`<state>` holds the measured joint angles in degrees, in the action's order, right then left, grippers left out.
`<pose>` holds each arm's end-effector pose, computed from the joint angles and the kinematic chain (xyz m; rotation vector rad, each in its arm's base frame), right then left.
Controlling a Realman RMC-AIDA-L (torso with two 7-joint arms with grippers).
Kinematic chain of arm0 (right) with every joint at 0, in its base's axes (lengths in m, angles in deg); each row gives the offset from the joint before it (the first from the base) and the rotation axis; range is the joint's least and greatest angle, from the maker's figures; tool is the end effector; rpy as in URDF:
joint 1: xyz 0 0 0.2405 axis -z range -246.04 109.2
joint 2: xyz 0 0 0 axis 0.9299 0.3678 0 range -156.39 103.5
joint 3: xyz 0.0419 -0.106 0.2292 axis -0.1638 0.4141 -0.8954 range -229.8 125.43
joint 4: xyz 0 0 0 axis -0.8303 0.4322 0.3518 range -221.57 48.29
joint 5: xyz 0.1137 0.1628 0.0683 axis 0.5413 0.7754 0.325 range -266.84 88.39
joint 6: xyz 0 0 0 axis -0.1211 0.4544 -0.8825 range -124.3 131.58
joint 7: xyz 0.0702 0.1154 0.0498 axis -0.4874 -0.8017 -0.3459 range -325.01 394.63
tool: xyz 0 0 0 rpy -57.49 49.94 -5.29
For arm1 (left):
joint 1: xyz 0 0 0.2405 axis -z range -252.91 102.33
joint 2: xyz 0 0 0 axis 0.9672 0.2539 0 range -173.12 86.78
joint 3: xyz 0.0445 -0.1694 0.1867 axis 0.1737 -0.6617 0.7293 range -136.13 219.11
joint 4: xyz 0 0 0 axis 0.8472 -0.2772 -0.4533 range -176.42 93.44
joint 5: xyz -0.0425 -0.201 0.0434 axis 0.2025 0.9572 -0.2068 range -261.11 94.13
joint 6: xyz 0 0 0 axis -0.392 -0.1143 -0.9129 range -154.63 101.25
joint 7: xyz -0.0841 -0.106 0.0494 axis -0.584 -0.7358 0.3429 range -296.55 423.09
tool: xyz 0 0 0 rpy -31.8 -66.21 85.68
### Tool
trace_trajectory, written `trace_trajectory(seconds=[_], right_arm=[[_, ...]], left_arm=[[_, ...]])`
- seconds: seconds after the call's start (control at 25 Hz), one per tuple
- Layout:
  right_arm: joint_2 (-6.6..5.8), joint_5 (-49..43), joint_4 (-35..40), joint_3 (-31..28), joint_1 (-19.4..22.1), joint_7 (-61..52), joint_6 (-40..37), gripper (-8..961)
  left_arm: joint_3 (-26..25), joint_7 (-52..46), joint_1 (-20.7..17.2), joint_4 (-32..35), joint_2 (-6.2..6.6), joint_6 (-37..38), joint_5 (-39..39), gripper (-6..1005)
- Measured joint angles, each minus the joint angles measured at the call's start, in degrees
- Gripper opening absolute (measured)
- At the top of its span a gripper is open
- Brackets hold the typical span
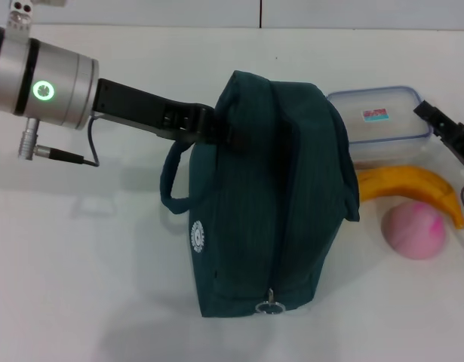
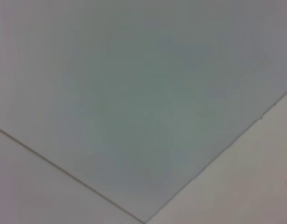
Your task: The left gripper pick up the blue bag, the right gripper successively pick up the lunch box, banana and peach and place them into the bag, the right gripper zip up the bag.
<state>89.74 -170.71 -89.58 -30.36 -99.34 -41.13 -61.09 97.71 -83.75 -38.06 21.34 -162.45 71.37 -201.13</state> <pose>0.3279 0.3380 -0.0311 -1.6188 1.4971 1.1937 -0.1557 0.3514 0.0198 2.6798 1.4895 0.3914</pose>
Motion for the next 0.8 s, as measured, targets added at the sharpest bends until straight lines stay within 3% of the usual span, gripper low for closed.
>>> trace_trajectory(seconds=[0.8], right_arm=[[-0.01,0.00,-0.46,-0.28,-1.51,-0.09,0.77,596]], left_arm=[[0.65,1.66,-1.91,0.00,-0.07,0.06,1.11,47]])
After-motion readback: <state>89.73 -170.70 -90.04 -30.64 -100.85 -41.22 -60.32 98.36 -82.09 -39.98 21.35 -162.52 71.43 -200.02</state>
